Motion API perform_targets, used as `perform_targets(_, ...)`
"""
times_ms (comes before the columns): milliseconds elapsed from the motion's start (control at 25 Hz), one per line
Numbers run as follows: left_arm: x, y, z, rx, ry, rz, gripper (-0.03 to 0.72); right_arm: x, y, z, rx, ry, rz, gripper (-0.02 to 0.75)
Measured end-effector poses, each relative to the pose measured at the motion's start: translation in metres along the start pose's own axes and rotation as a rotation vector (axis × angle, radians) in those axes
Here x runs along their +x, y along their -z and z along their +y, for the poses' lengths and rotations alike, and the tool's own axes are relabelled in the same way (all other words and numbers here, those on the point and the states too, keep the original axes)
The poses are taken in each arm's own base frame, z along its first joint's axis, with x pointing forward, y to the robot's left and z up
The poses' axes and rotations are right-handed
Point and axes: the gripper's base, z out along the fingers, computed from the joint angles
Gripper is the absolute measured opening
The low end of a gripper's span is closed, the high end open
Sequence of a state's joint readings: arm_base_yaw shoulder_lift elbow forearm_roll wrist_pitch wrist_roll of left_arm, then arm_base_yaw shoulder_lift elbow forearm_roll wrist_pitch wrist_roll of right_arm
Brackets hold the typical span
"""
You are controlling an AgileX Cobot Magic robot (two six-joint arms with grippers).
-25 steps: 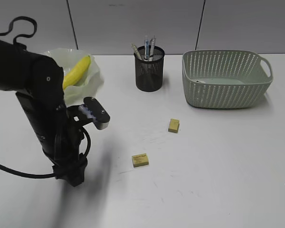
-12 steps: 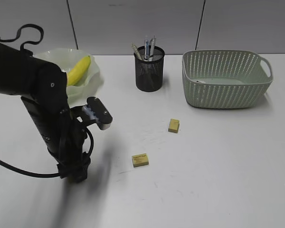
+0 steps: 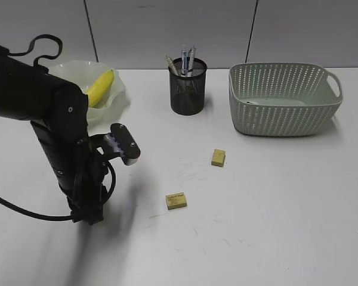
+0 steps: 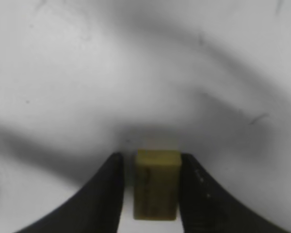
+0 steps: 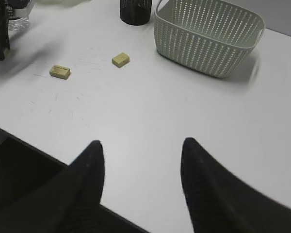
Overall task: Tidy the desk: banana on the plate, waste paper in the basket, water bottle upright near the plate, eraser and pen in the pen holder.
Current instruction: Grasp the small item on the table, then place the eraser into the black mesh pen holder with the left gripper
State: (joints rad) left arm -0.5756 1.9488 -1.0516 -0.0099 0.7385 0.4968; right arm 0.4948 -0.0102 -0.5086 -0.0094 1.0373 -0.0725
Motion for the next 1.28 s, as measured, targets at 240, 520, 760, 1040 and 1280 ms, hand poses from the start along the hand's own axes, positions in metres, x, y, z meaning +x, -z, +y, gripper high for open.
perform_targets(240, 0.001, 0.004, -0.003, 0.033, 0.034, -0.002, 0.192, 0.000, 0.000, 0.000, 0.001, 0.000, 0.000, 0.412)
perform_targets(520, -0.001, 0.066, -0.010, 0.030, 0.089, -0.172, 0.192, 0.000, 0.000, 0.000, 0.001, 0.000, 0.000, 0.412)
perform_targets(760, -0.023, 0.139, 0.000, -0.081, 0.095, -0.456, 0.192, 0.000, 0.000, 0.000, 0.001, 0.000, 0.000, 0.412)
perform_targets(1040, -0.069, 0.173, 0.025, -0.206, 0.166, -0.805, 0.192, 0.000, 0.000, 0.000, 0.001, 0.000, 0.000, 0.412)
perform_targets(1280, -0.115, 0.162, 0.053, -0.272, 0.239, -0.980, 0.192, 0.000, 0.000, 0.000, 0.001, 0.000, 0.000, 0.412)
